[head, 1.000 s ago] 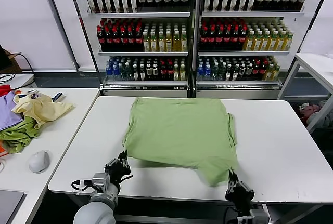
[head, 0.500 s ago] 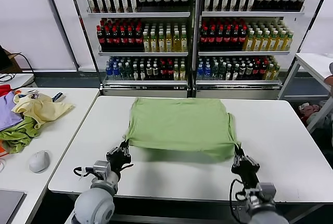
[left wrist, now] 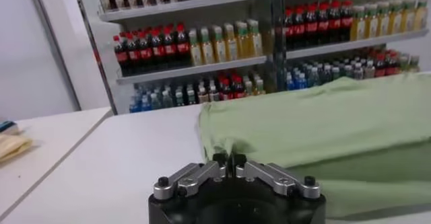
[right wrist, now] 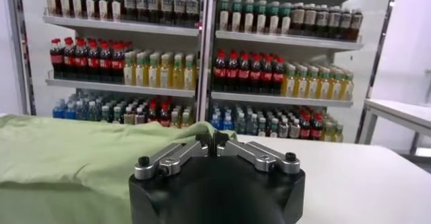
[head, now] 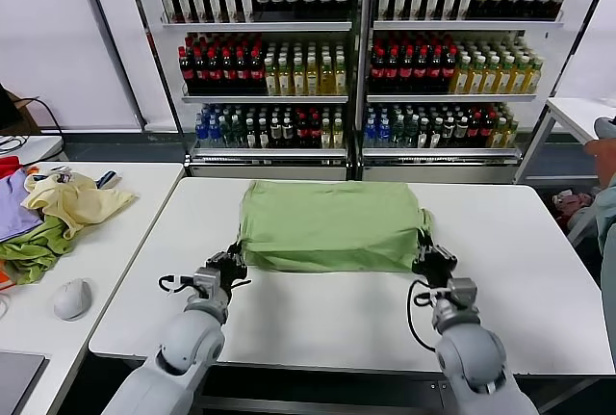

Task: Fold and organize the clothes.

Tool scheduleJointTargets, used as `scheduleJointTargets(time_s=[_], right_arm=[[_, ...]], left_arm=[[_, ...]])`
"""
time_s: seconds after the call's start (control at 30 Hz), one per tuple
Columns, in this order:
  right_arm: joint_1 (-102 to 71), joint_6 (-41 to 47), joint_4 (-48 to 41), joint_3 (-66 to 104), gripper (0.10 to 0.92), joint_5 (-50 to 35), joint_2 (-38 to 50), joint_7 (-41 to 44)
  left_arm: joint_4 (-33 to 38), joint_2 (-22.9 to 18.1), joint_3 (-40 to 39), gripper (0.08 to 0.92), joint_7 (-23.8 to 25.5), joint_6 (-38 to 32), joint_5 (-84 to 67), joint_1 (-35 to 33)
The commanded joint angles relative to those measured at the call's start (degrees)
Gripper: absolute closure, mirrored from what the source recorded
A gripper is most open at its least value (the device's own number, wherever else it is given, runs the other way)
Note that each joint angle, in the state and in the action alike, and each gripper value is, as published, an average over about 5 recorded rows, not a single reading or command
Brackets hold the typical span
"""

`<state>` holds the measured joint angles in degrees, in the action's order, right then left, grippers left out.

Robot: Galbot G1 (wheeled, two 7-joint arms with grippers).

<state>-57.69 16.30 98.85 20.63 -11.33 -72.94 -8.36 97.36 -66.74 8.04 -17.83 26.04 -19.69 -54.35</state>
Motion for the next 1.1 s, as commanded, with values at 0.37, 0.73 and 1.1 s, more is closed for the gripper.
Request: scheduleJointTargets(time_s=[0.37,0.73,1.1], right_arm=[[3.3,1.9,-5.8,-1.1,0.707,2.3,-0.3,0.7],[-2.2,5.1,-3.1,2.5,0.37,-2.1,0.0,-1.0],[-1.3,10.6,-6.0,0.9,0.269,-6.9,-0.2,-3.0]], left_arm=[[-3.7,-0.7,-1.3,0.682,-1.2,1.1,5.7,1.2],[-4.2,-1.0,-0.6,0.371,-1.3,1.5,2.0,-0.2],[-6.8,-2.6,-1.3,0.22,-1.3,1.9,-0.1,1.9]])
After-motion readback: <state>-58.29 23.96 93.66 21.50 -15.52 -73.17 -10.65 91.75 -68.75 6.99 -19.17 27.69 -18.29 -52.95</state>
